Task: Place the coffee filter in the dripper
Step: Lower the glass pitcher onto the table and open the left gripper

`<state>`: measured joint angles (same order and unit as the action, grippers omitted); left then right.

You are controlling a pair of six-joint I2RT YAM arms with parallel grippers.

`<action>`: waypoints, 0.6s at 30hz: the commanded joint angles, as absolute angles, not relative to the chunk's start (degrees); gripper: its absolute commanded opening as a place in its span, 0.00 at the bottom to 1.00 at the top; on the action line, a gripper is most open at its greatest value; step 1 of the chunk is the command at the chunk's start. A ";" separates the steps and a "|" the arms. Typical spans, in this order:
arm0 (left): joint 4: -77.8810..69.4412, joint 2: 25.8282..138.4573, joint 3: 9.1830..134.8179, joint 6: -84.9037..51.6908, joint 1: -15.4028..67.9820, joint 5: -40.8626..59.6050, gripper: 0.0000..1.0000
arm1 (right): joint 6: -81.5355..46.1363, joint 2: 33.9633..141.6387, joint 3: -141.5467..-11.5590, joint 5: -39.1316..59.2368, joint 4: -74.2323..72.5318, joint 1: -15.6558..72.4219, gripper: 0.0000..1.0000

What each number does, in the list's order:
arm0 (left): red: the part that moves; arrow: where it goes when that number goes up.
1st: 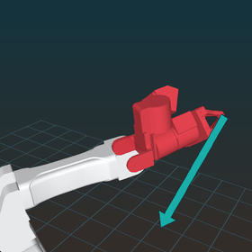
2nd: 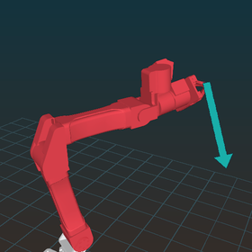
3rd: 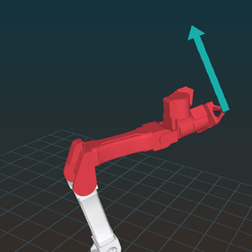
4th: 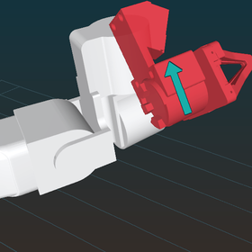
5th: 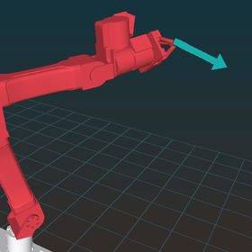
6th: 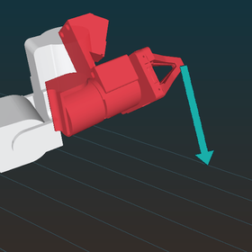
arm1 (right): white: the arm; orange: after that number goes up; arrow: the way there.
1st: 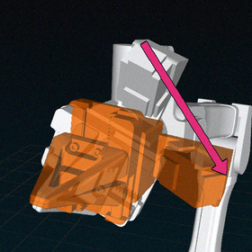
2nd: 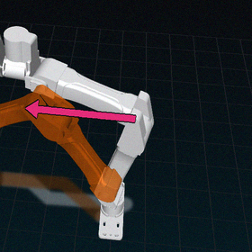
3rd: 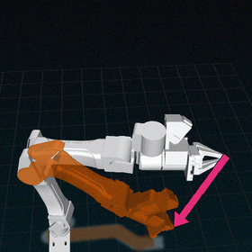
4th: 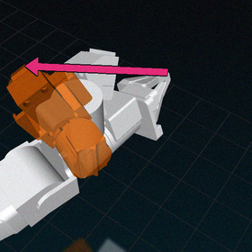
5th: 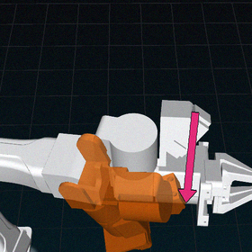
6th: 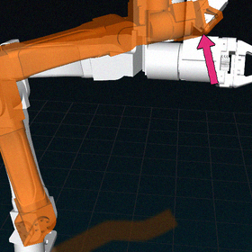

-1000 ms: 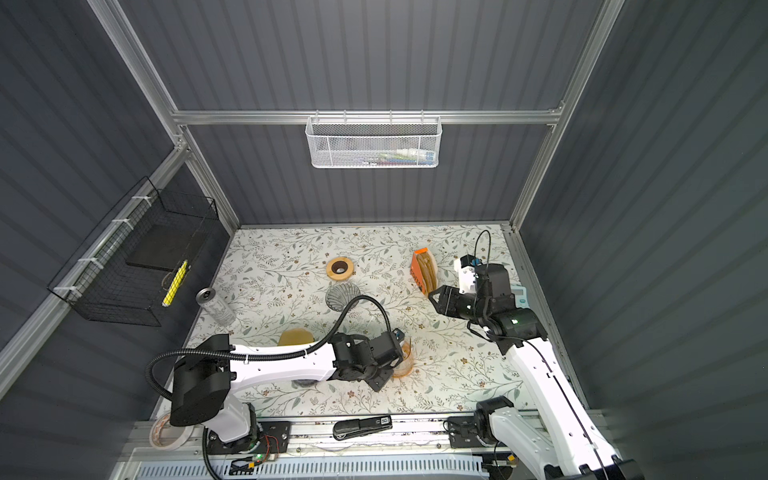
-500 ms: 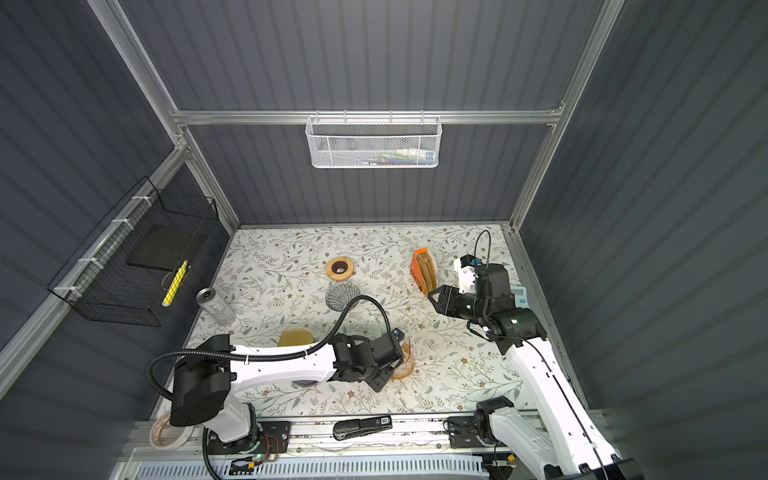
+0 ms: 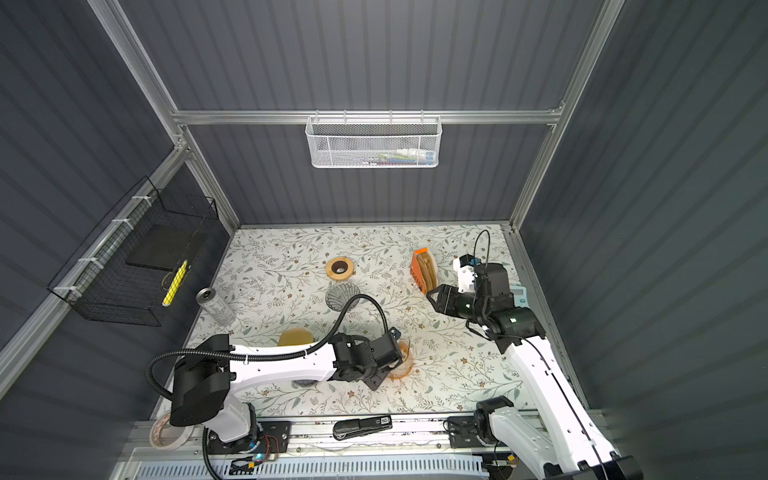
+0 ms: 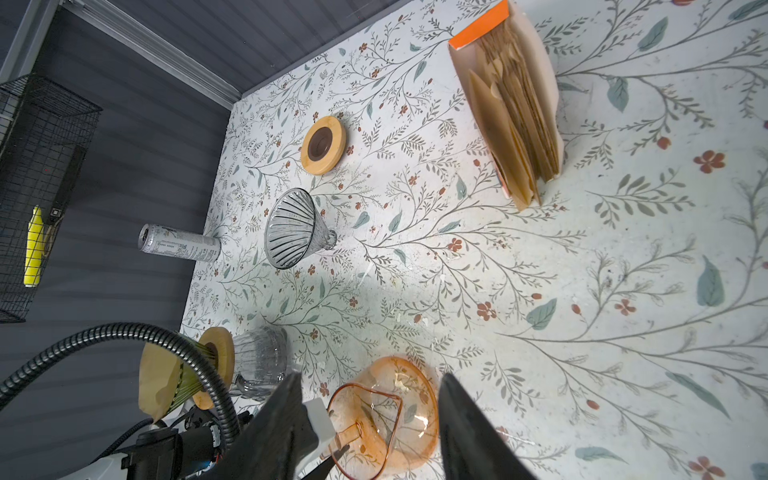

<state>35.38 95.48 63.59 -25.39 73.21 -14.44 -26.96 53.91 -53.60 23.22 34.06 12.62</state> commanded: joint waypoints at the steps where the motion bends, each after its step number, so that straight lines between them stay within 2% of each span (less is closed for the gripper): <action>1: 37.84 92.96 65.51 -26.41 73.64 -16.00 0.41 | -27.42 53.88 -53.68 24.29 33.38 12.39 0.54; 8: 38.96 89.71 67.12 -25.23 73.60 -16.05 0.43 | -27.62 54.22 -55.47 24.50 33.72 12.38 0.54; 18: 44.35 86.46 75.19 -23.56 73.64 -22.69 0.44 | -25.84 56.08 -59.29 22.58 35.48 14.25 0.48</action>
